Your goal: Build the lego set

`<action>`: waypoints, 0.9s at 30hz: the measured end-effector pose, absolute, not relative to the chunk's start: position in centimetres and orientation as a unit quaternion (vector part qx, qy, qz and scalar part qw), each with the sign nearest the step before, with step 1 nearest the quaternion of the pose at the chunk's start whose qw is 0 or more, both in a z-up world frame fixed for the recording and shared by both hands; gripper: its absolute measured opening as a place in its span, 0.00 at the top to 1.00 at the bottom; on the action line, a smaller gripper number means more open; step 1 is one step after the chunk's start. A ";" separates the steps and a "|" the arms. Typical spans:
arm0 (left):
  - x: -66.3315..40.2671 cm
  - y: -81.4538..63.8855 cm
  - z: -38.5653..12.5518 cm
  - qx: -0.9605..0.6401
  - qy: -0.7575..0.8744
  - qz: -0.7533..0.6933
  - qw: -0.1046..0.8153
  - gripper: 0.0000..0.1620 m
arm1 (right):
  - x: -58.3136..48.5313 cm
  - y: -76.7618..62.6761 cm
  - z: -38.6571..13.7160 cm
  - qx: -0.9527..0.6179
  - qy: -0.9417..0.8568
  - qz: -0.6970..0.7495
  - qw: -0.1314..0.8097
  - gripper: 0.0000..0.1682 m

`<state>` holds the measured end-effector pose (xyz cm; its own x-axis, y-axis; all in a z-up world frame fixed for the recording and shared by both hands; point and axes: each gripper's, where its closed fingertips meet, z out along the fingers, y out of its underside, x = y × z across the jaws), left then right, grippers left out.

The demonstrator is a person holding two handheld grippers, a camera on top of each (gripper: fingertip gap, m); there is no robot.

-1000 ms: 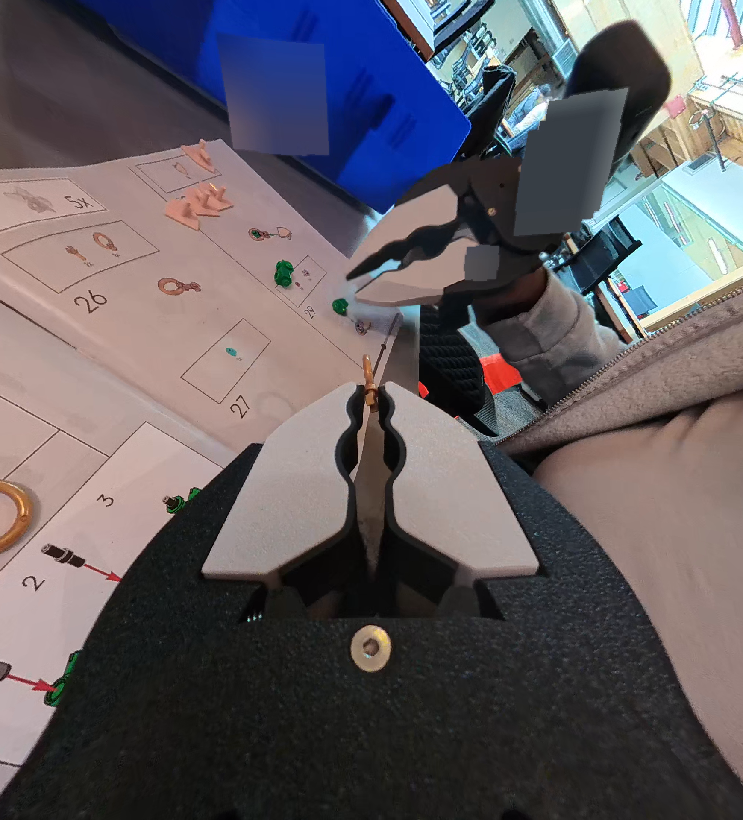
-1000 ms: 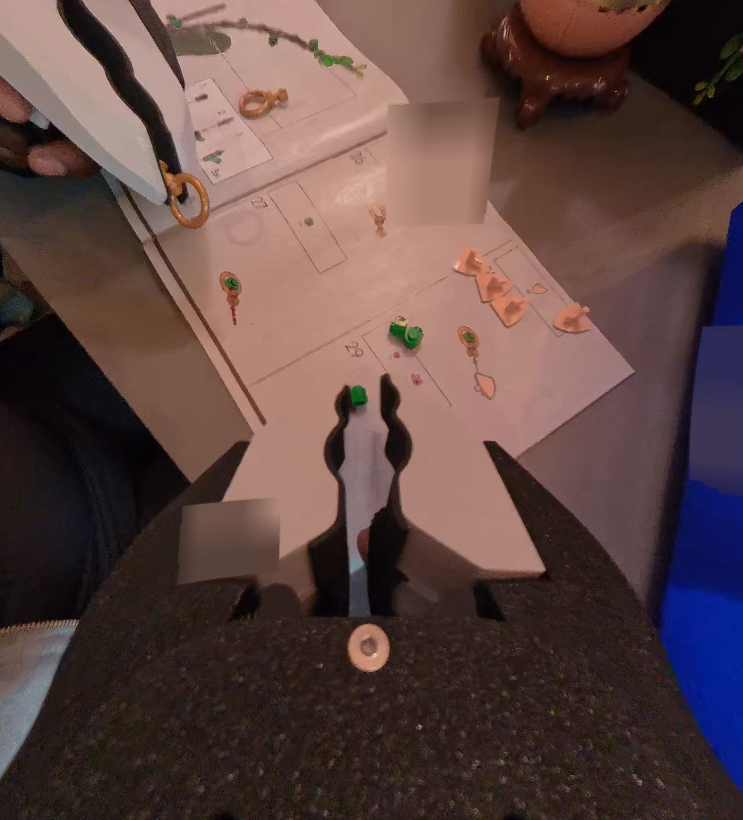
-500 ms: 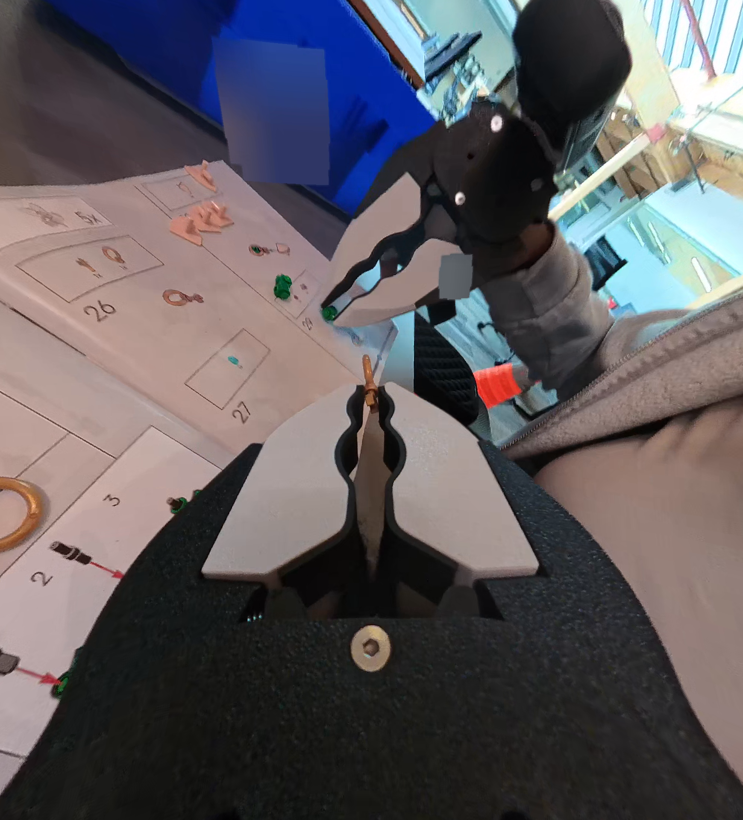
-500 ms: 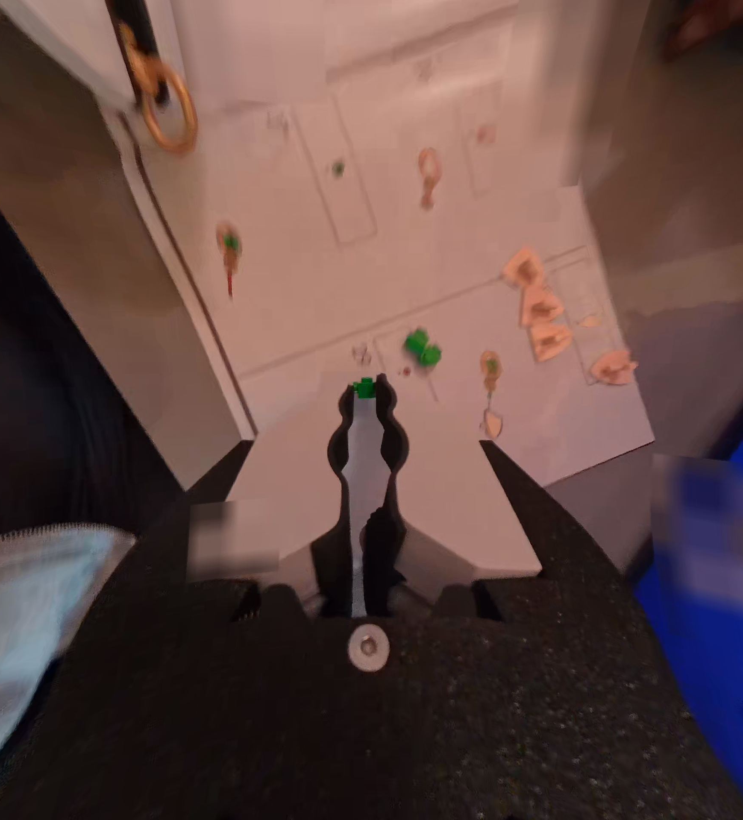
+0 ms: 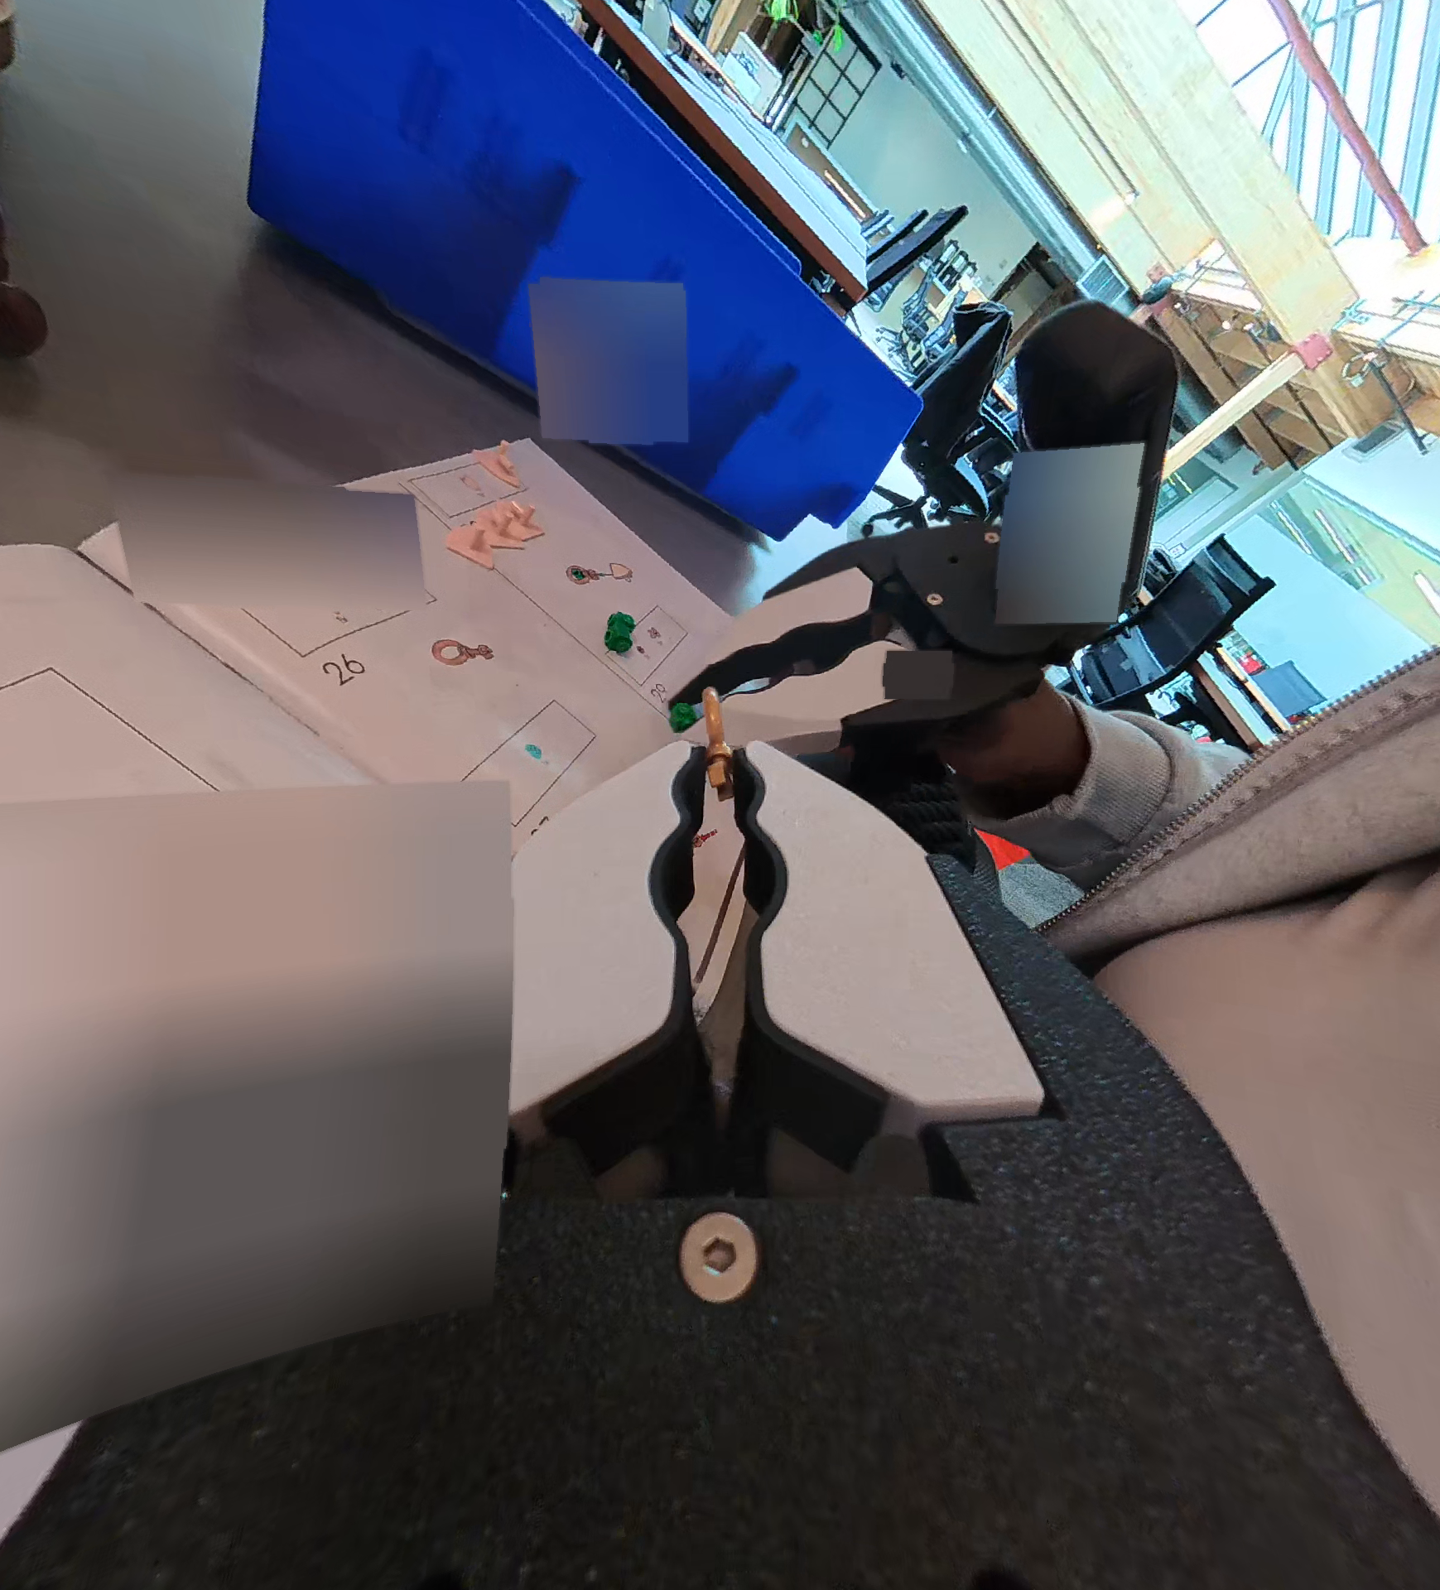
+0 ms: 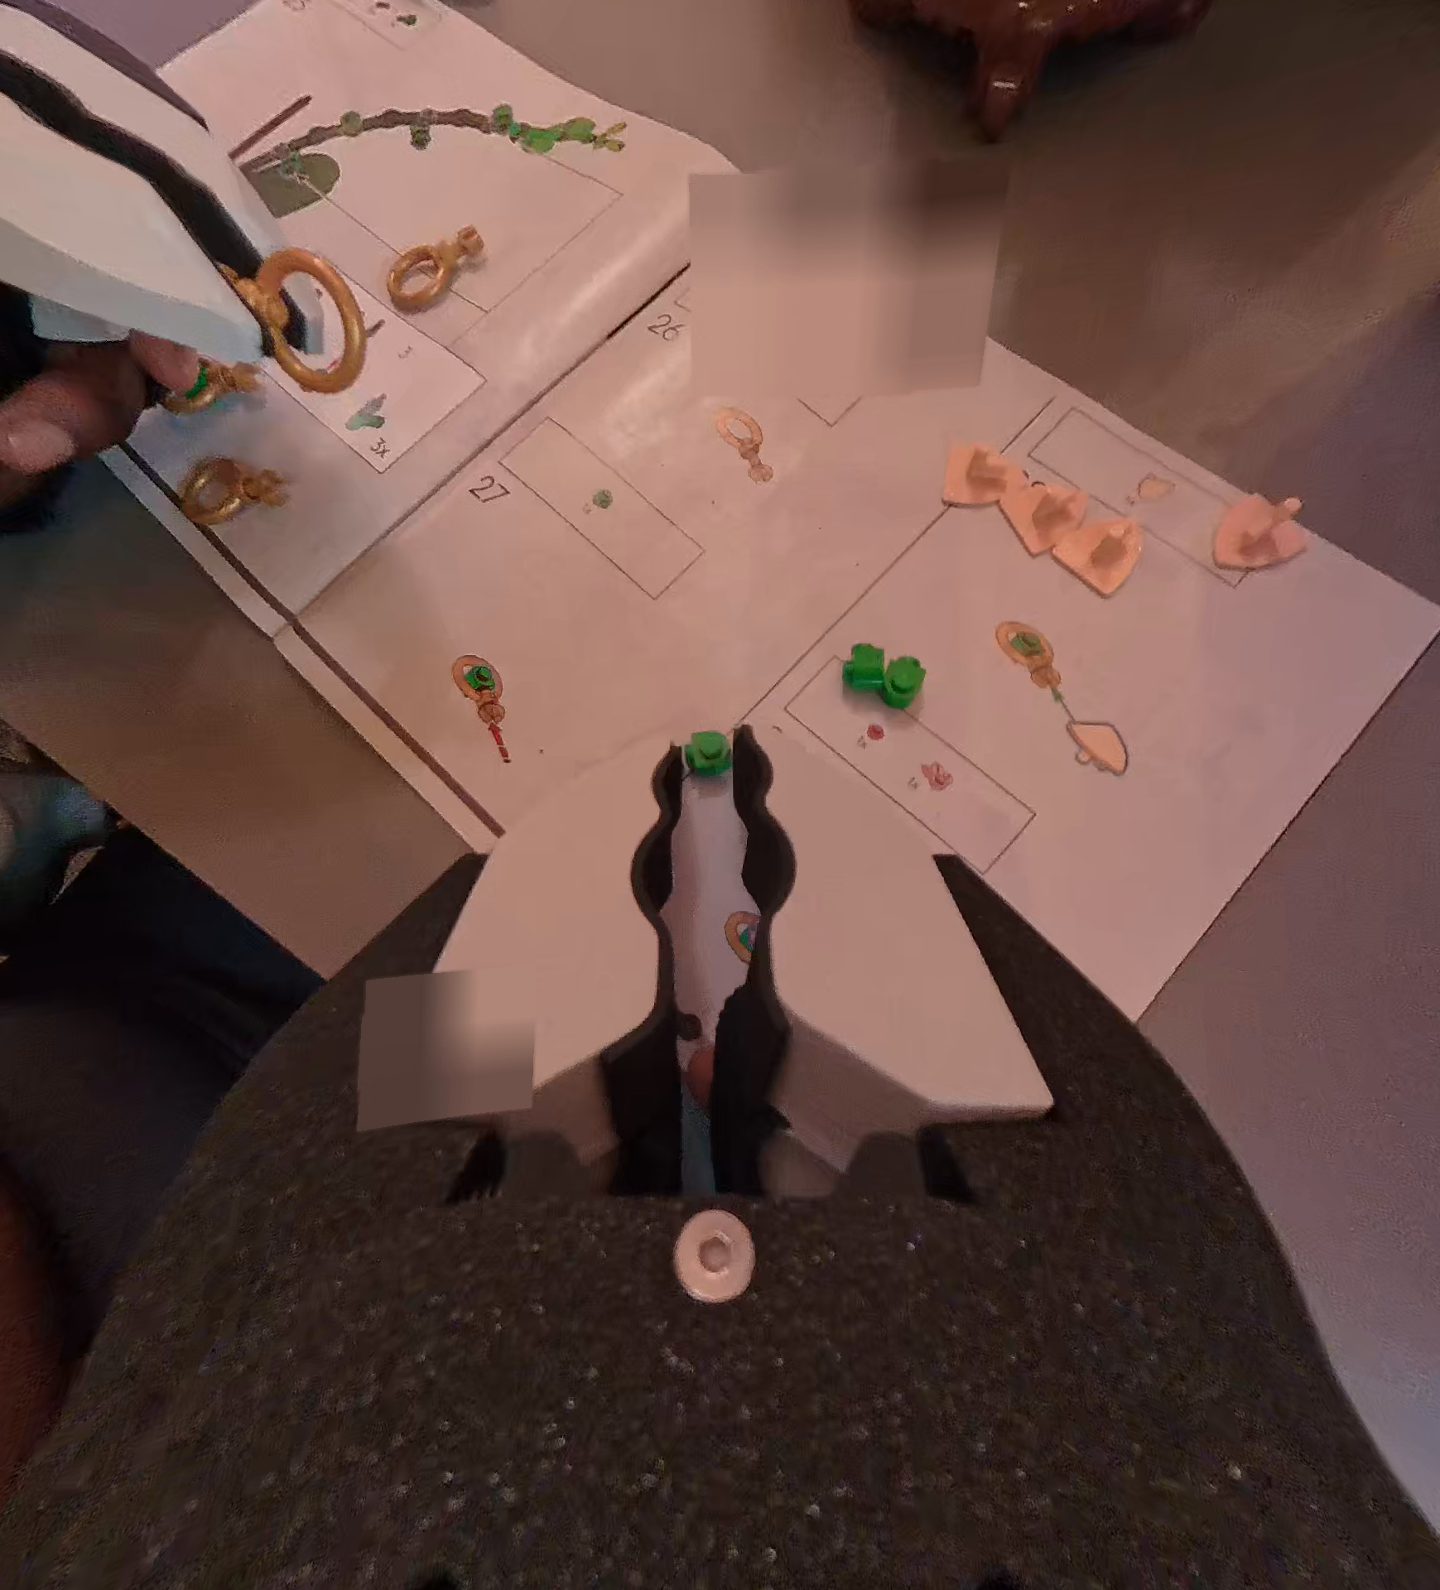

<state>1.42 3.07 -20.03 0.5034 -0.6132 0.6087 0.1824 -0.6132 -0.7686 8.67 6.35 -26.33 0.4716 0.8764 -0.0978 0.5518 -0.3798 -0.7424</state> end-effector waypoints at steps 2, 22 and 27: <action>1.4 3.1 -20.0 -0.759 0.140 -0.481 0.416 0.97 | 9.1 6.1 -26.3 -0.793 -0.446 0.245 0.334 0.90; 2.7 1.7 -19.9 -0.745 0.144 -0.552 0.345 0.97 | 8.1 6.2 -26.1 -0.310 -0.941 0.077 0.114 0.92; 2.6 1.7 -19.9 -0.743 0.141 -0.556 0.344 0.97 | 7.8 5.8 -26.6 -0.324 -0.934 0.105 0.107 0.95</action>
